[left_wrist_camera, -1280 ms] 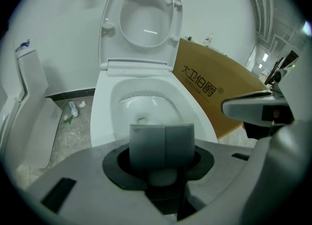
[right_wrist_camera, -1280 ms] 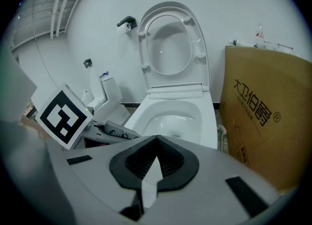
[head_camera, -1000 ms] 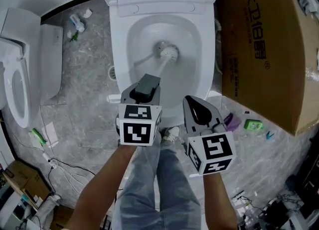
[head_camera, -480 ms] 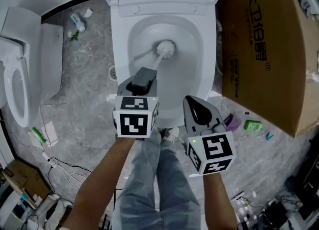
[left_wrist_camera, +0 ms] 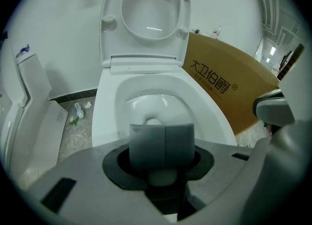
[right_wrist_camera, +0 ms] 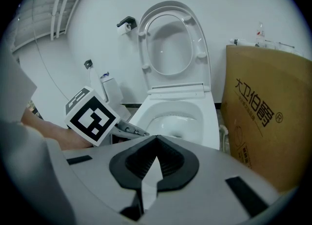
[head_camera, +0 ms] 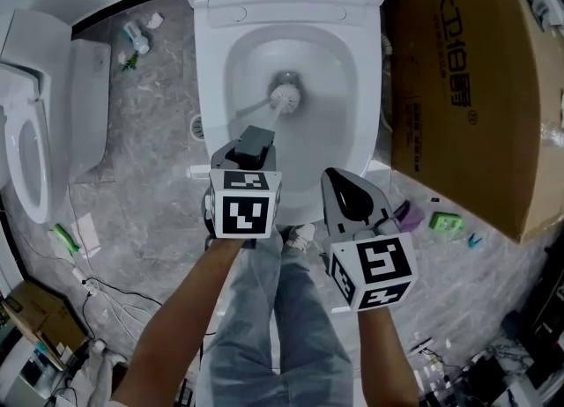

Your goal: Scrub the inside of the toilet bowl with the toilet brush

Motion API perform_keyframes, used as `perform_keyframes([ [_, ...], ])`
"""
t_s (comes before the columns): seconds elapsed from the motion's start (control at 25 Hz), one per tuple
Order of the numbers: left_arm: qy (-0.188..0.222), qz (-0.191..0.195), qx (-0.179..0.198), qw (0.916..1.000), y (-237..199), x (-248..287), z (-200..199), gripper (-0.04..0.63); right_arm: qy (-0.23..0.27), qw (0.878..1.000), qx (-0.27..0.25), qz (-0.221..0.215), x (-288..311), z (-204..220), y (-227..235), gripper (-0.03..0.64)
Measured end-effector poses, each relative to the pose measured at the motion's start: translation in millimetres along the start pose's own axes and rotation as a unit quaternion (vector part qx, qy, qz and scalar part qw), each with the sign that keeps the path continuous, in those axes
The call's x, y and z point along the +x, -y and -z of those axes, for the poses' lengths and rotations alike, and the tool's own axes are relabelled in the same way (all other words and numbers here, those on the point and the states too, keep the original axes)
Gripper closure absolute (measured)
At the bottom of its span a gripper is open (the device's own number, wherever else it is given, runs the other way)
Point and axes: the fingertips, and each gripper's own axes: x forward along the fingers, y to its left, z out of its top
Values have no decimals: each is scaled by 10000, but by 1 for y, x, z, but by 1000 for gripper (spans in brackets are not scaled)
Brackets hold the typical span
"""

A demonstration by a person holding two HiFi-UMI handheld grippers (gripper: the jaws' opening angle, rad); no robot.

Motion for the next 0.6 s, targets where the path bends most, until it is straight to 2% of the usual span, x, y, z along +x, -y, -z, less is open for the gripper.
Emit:
perform_keyframes([
  [0.4,-179,-98,205,9996,9,33,3,443,9,10000,-43,-41,-5,-1,-3,618],
  [0.6,-233,-108,131,9996,8,35,4,443,44,10000,9,-64,-3,-2,-5,618],
])
